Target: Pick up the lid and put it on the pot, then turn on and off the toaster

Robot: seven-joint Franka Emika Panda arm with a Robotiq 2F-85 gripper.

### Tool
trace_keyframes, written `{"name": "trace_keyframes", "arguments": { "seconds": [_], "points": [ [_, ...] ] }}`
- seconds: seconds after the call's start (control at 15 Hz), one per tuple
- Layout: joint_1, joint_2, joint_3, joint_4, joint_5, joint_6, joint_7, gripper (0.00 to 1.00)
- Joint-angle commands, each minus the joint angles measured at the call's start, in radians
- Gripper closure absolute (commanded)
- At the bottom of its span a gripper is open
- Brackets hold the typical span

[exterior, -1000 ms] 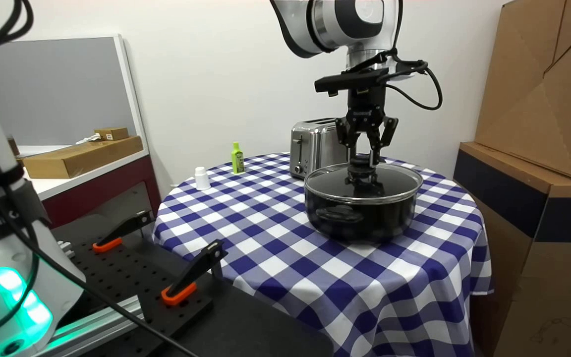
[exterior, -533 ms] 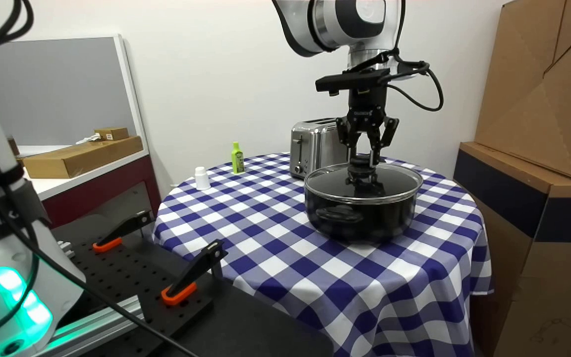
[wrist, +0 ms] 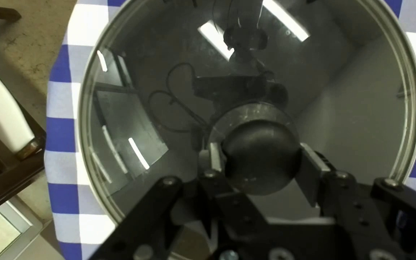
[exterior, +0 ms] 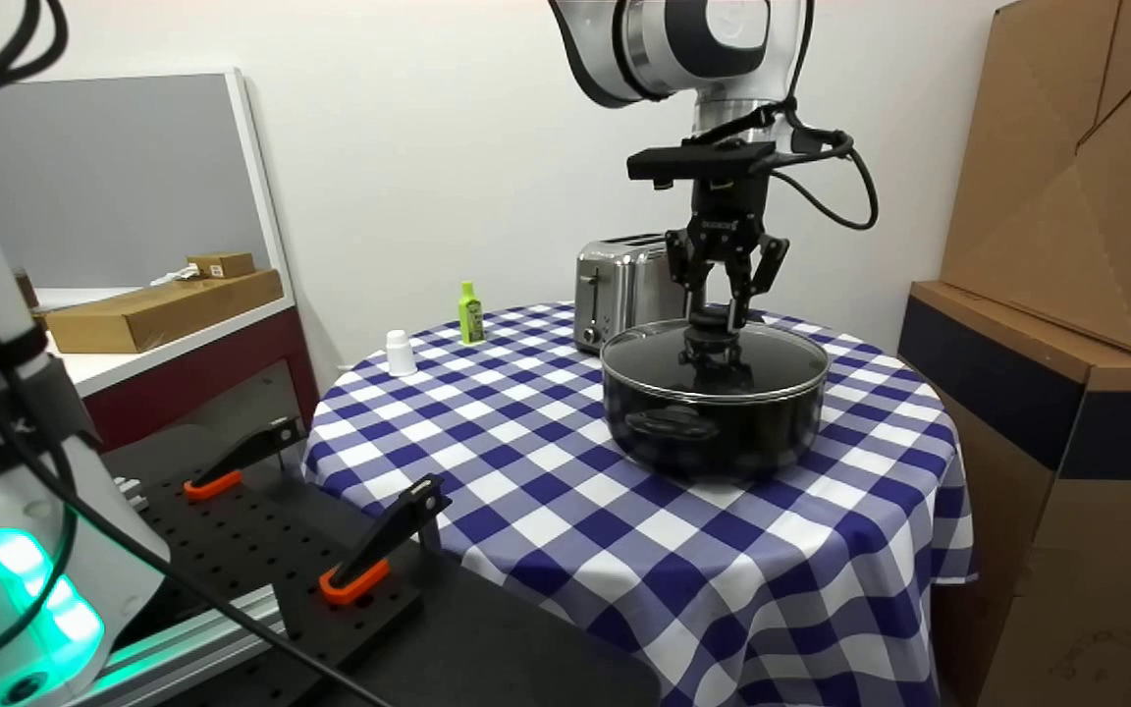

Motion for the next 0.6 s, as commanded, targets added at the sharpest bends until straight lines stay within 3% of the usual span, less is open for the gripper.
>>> {"name": "trace_keyframes", "arguments": {
  "seconds": [0.0, 0.2, 0.27, 0.33, 0.53],
  "points": [
    [-0.019, 0.018, 0.024, -0.003, 0.056, 0.009, -0.044, 0.74],
    [-0.018, 0.030, 0.017, 0.002, 0.048, 0.004, -0.036, 0.74],
    [-0.012, 0.035, 0.008, 0.005, 0.038, -0.004, -0.016, 0.24],
    [-0.012, 0.034, 0.006, 0.003, 0.037, -0.002, -0.015, 0.23],
    [-0.009, 0.032, 0.005, -0.009, 0.032, 0.006, -0.008, 0.03]
  ]
}}
